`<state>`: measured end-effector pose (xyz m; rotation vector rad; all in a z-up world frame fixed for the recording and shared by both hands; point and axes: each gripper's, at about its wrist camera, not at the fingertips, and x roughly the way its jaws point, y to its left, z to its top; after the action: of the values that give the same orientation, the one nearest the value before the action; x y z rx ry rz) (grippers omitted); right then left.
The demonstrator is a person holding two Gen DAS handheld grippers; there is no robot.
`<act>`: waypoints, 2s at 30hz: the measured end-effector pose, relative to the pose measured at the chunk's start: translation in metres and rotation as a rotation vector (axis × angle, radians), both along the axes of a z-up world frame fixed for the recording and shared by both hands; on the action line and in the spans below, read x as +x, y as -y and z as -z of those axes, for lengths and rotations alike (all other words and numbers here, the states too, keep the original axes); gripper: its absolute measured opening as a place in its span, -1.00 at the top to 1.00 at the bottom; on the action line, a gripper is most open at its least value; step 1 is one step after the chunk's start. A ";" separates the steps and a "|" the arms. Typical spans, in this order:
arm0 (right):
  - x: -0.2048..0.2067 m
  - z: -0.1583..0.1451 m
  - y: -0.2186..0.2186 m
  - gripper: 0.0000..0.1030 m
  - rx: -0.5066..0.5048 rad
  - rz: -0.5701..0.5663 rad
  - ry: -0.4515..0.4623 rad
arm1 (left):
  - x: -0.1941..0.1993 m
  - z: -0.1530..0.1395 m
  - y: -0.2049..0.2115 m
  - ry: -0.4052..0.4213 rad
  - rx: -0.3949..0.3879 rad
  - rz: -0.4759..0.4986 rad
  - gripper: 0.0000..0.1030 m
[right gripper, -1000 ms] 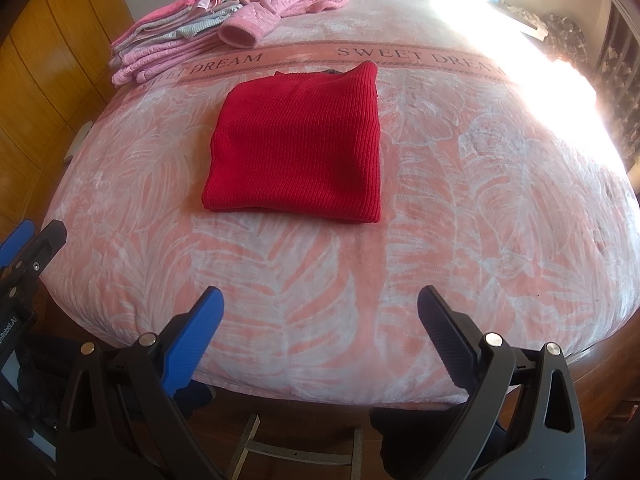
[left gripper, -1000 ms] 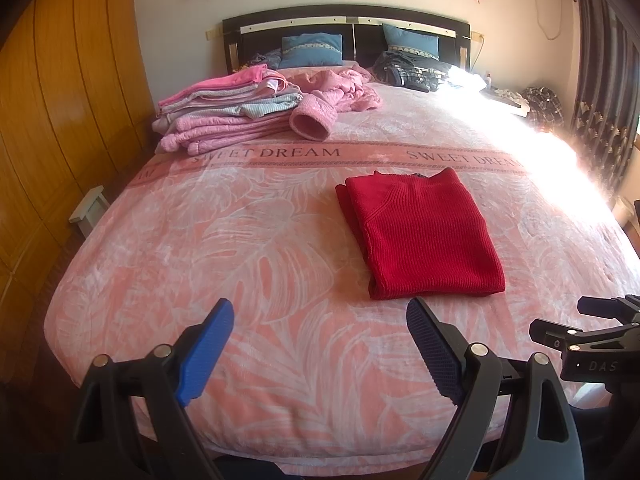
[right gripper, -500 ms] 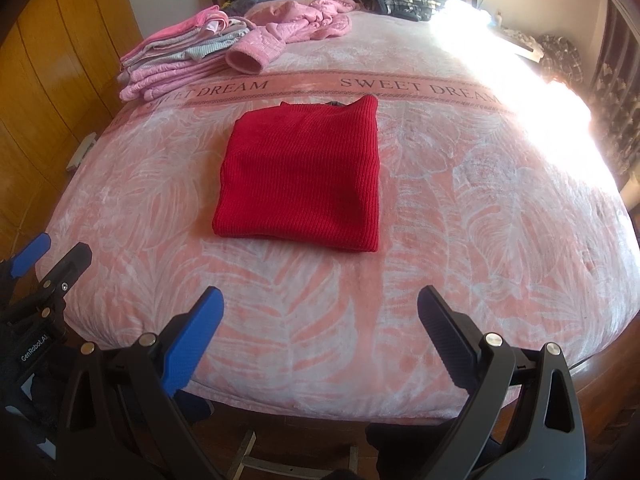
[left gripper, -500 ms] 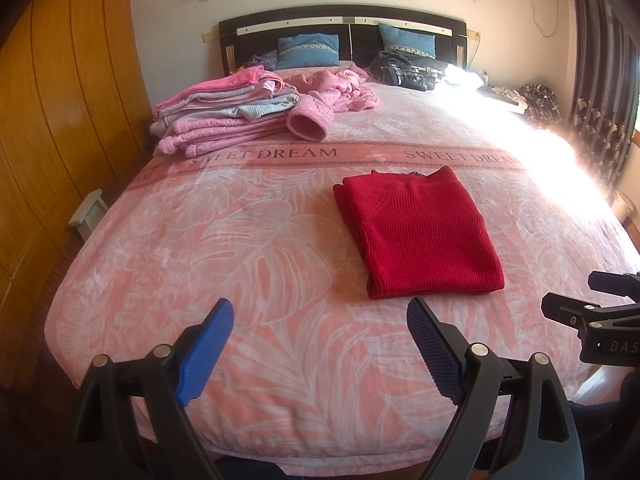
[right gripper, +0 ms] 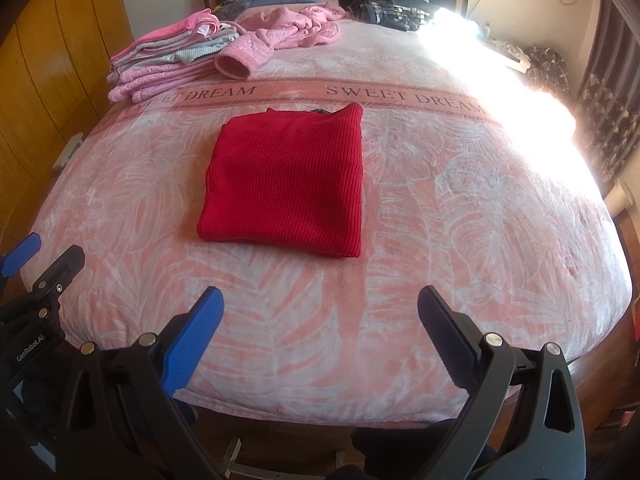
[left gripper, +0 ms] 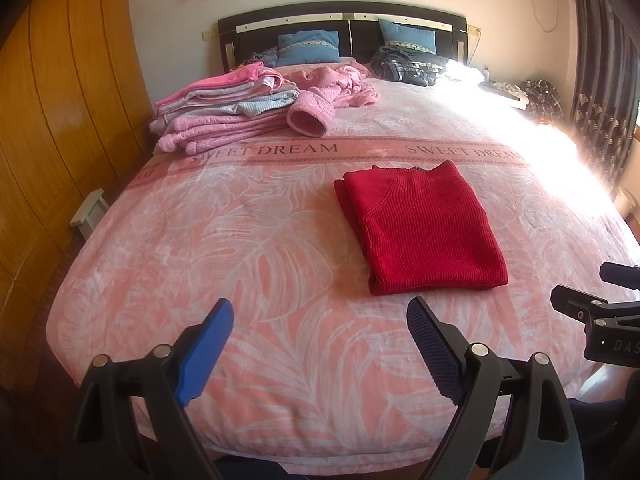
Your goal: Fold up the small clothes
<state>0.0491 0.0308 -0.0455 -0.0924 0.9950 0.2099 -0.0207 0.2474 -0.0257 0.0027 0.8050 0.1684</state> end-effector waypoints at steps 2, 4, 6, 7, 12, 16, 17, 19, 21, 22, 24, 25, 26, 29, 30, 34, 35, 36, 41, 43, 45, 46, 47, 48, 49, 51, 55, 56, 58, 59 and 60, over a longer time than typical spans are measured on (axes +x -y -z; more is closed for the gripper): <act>0.000 -0.001 0.000 -0.88 0.001 -0.003 0.001 | 0.000 0.000 0.000 -0.001 -0.001 0.000 -0.73; -0.001 -0.001 -0.001 -0.88 -0.002 -0.003 0.005 | 0.000 0.000 0.000 -0.001 -0.001 -0.001 -0.73; -0.001 -0.001 -0.001 -0.88 -0.003 -0.005 0.006 | 0.000 0.000 0.000 0.000 0.000 -0.001 -0.73; -0.001 -0.001 -0.001 -0.88 -0.004 -0.004 0.006 | 0.000 0.000 0.000 -0.001 0.000 0.000 -0.73; -0.001 -0.001 -0.001 -0.88 -0.006 -0.005 0.004 | -0.001 0.001 0.001 0.000 0.000 0.001 -0.73; -0.001 0.000 -0.001 -0.88 -0.005 -0.005 0.005 | -0.001 0.001 0.001 -0.002 -0.001 -0.001 -0.73; -0.001 0.000 -0.001 -0.88 -0.004 -0.005 0.004 | -0.001 0.001 0.001 -0.002 0.000 0.000 -0.73; -0.001 0.000 -0.001 -0.88 -0.005 -0.005 0.003 | -0.001 0.001 0.001 -0.001 -0.001 0.000 -0.73; -0.001 0.001 0.000 -0.88 -0.004 -0.005 0.002 | 0.000 0.001 0.001 -0.002 -0.001 -0.001 -0.73; -0.001 0.001 0.000 -0.88 -0.005 -0.005 0.002 | -0.001 0.002 0.001 -0.001 0.000 0.000 -0.73; -0.001 0.002 0.001 -0.88 -0.006 -0.005 0.001 | -0.001 0.002 0.002 -0.002 -0.001 0.001 -0.73; 0.000 0.002 0.001 -0.88 -0.005 -0.005 0.000 | -0.001 0.001 0.001 -0.001 -0.001 0.000 -0.73; 0.000 0.003 0.002 -0.88 -0.005 -0.005 -0.001 | -0.001 0.001 0.001 -0.002 -0.001 0.001 -0.73; 0.000 0.003 0.002 -0.88 -0.004 -0.006 -0.001 | -0.001 0.001 0.001 -0.001 -0.001 0.000 -0.73; 0.000 0.003 0.002 -0.88 -0.005 -0.006 -0.001 | -0.001 0.001 0.001 -0.003 -0.002 0.001 -0.73; 0.000 0.003 0.002 -0.88 -0.004 -0.006 -0.002 | -0.001 0.001 0.001 -0.001 -0.001 0.000 -0.73; 0.000 0.003 0.001 -0.88 -0.004 -0.006 -0.002 | -0.001 0.002 0.001 -0.001 -0.002 0.000 -0.73; 0.000 0.003 0.002 -0.88 -0.005 -0.006 -0.001 | -0.001 0.001 0.001 -0.001 -0.002 0.001 -0.73; 0.001 0.004 0.002 -0.88 -0.003 -0.006 -0.004 | -0.001 0.002 0.002 -0.004 -0.002 0.002 -0.73; 0.001 0.003 0.002 -0.88 -0.003 -0.006 -0.004 | -0.001 0.004 0.002 -0.007 -0.004 0.002 -0.73; 0.001 0.003 0.002 -0.88 -0.003 -0.007 -0.003 | 0.000 0.004 0.002 -0.006 -0.004 0.003 -0.73; 0.001 0.003 0.002 -0.88 -0.004 -0.007 -0.003 | 0.000 0.004 0.002 -0.007 -0.003 0.003 -0.73; 0.001 0.004 0.002 -0.88 -0.004 -0.008 -0.003 | 0.000 0.005 0.003 -0.007 -0.004 0.004 -0.73; 0.001 0.004 0.002 -0.88 -0.002 -0.008 -0.005 | 0.000 0.005 0.003 -0.007 -0.004 0.004 -0.73; 0.001 0.004 0.002 -0.88 -0.001 -0.007 -0.006 | 0.000 0.004 0.002 -0.007 -0.004 0.003 -0.73; 0.002 0.004 0.003 -0.88 0.005 -0.010 -0.006 | 0.000 0.005 0.002 -0.007 -0.002 0.005 -0.73; 0.000 0.002 0.003 -0.88 0.024 -0.017 -0.006 | 0.000 0.006 0.002 -0.009 -0.001 0.005 -0.73; -0.001 0.000 0.001 -0.88 0.011 -0.012 0.004 | 0.000 0.006 0.002 -0.009 -0.001 0.006 -0.73; -0.002 -0.002 -0.001 -0.88 -0.023 -0.005 0.021 | 0.000 0.006 0.001 -0.008 0.000 0.006 -0.73; -0.002 -0.002 -0.002 -0.88 -0.025 -0.009 0.023 | 0.000 0.006 0.001 -0.007 0.000 0.006 -0.73; -0.002 -0.002 -0.002 -0.88 -0.023 -0.011 0.021 | 0.000 0.005 0.001 -0.008 0.000 0.006 -0.73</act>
<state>0.0469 0.0323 -0.0434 -0.1211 0.9759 0.2067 -0.0205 0.2467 -0.0312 0.0062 0.8125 0.1628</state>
